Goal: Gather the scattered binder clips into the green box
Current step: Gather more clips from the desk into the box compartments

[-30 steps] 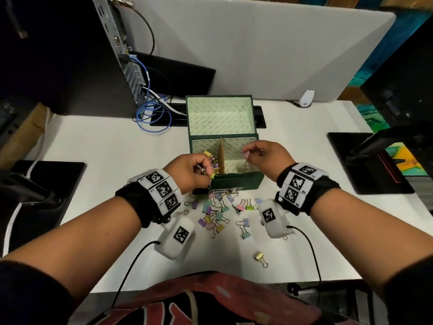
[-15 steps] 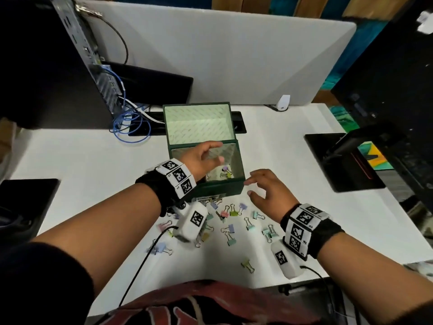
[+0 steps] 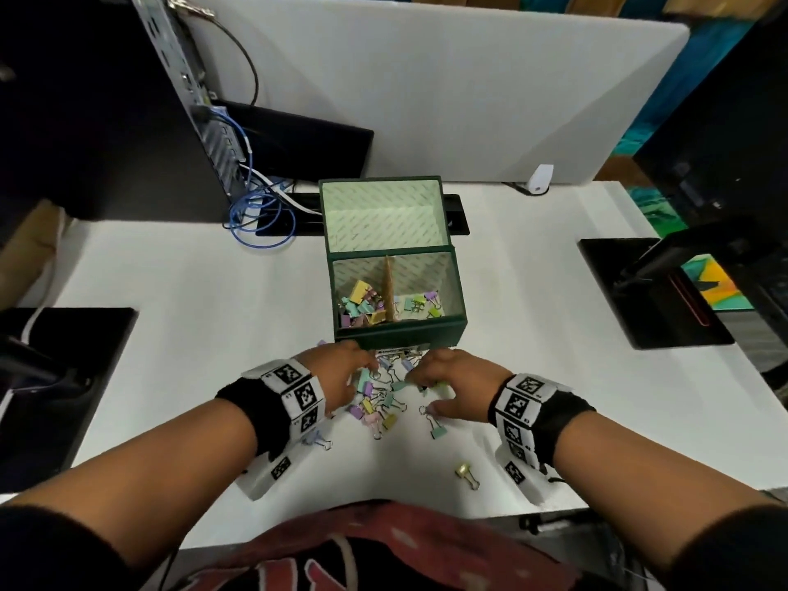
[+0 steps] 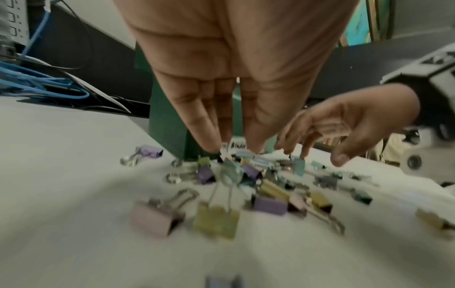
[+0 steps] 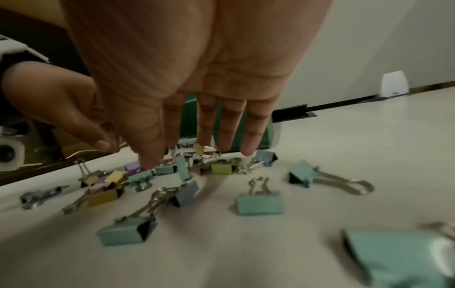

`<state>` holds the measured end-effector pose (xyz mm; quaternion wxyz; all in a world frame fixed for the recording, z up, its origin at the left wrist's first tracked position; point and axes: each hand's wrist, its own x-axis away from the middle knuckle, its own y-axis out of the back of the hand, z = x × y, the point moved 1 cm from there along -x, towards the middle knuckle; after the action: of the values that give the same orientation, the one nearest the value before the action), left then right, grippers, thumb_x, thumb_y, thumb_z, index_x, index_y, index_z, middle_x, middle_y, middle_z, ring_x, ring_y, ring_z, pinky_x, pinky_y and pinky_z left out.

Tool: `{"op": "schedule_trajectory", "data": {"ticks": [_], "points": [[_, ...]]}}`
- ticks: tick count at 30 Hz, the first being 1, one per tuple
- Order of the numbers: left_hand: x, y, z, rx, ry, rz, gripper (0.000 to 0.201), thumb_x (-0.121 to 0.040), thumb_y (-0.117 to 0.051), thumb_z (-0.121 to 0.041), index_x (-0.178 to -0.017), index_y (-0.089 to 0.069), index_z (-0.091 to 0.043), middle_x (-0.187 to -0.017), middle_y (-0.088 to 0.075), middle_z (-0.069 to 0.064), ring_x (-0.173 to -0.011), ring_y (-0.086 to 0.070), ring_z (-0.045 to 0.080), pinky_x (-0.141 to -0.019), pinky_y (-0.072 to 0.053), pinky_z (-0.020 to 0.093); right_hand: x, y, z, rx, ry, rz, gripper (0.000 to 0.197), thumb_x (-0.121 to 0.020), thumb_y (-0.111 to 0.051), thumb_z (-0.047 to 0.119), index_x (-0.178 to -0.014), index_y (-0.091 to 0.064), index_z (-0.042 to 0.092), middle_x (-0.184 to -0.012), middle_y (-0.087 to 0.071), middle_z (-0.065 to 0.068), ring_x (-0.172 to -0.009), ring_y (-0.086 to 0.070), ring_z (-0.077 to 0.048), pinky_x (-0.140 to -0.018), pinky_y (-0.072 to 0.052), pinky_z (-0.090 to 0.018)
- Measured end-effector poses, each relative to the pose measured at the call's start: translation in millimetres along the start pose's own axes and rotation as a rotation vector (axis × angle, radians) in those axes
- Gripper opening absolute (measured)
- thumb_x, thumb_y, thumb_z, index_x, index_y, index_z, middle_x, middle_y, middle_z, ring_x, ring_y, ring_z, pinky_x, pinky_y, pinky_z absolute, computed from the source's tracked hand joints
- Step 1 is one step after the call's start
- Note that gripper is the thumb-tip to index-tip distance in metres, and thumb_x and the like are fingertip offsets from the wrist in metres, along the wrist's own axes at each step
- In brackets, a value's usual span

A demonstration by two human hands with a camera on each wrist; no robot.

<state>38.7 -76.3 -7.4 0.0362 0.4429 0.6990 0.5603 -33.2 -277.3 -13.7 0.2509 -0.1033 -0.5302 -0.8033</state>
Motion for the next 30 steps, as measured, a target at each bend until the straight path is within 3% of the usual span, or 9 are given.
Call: {"op": "schedule_trajectory", "data": {"ticks": [4, 6, 13, 18, 23, 26, 30], "points": [[-7, -15, 1, -0.059, -0.016, 0.027, 0.052, -0.081, -0.063, -0.013, -0.129, -0.048, -0.026, -0.131, -0.047, 0.002, -0.118, -0.05, 0.023, -0.095, -0.041, 0.03, -15, -8, 9, 0.144, -0.003, 0.074, 0.051, -0.081, -0.062, 0.024, -0.13, -0.047, 0.032, -0.13, -0.047, -0.004, -0.12, -0.045, -0.024, -0.1, -0.043, -0.041], [-12, -16, 1, -0.102, -0.021, 0.039, 0.05, -0.081, -0.064, -0.015, -0.127, -0.05, -0.025, -0.13, -0.047, 0.003, -0.12, -0.047, 0.025, -0.097, -0.041, 0.033, -19, -8, 9, 0.12, -0.042, 0.068, 0.047, -0.082, -0.057, 0.016, -0.127, -0.05, 0.027, -0.124, -0.051, -0.007, -0.117, -0.049, -0.027, -0.097, -0.044, -0.036], [-11, -19, 0, -0.137, 0.003, 0.006, 0.039, -0.076, -0.068, -0.019, -0.113, -0.055, -0.025, -0.12, -0.053, 0.003, -0.108, -0.052, 0.023, -0.085, -0.045, 0.031, -14, -9, -5, 0.023, -0.126, 0.012, 0.029, -0.083, -0.053, 0.012, -0.11, -0.06, 0.019, -0.112, -0.062, -0.005, -0.104, -0.056, -0.023, -0.086, -0.041, -0.024], [3, -9, 1, -0.042, 0.006, 0.007, 0.042, -0.071, -0.072, -0.033, -0.11, -0.059, -0.029, -0.108, -0.046, -0.003, -0.099, -0.052, 0.018, -0.082, -0.048, 0.029, -6, -11, -14, -0.034, -0.15, -0.02, 0.023, -0.084, -0.055, 0.016, -0.106, -0.062, 0.019, -0.097, -0.053, 0.002, -0.089, -0.05, -0.016, -0.078, -0.036, -0.02], [17, 23, -7, 0.175, -0.08, -0.098, 0.028, -0.076, -0.065, -0.021, -0.103, -0.065, -0.028, -0.099, -0.04, -0.005, -0.09, -0.044, 0.008, -0.092, -0.046, 0.03, -2, -14, -13, 0.006, -0.132, -0.007, 0.031, -0.079, -0.066, 0.027, -0.108, -0.058, 0.019, -0.11, -0.055, -0.004, -0.091, -0.053, -0.018, -0.084, -0.043, -0.026], [19, 51, -13, 0.258, -0.111, -0.25, 0.025, -0.074, -0.067, -0.019, -0.098, -0.066, -0.029, -0.097, -0.044, -0.005, -0.084, -0.051, 0.012, -0.088, -0.049, 0.035, -4, -15, -10, 0.025, -0.112, 0.003, 0.031, -0.081, -0.06, 0.019, -0.112, -0.058, 0.02, -0.113, -0.054, -0.006, -0.101, -0.055, -0.023, -0.086, -0.042, -0.026], [8, 82, -11, 0.303, -0.092, -0.495, 0.022, -0.078, -0.067, -0.016, -0.097, -0.064, -0.027, -0.1, -0.044, -0.006, -0.087, -0.051, 0.013, -0.084, -0.044, 0.027, -7, -17, -7, 0.034, -0.11, 0.002, 0.032, -0.08, -0.057, 0.014, -0.111, -0.059, 0.022, -0.111, -0.055, -0.006, -0.102, -0.054, -0.024, -0.083, -0.04, -0.024]]}}
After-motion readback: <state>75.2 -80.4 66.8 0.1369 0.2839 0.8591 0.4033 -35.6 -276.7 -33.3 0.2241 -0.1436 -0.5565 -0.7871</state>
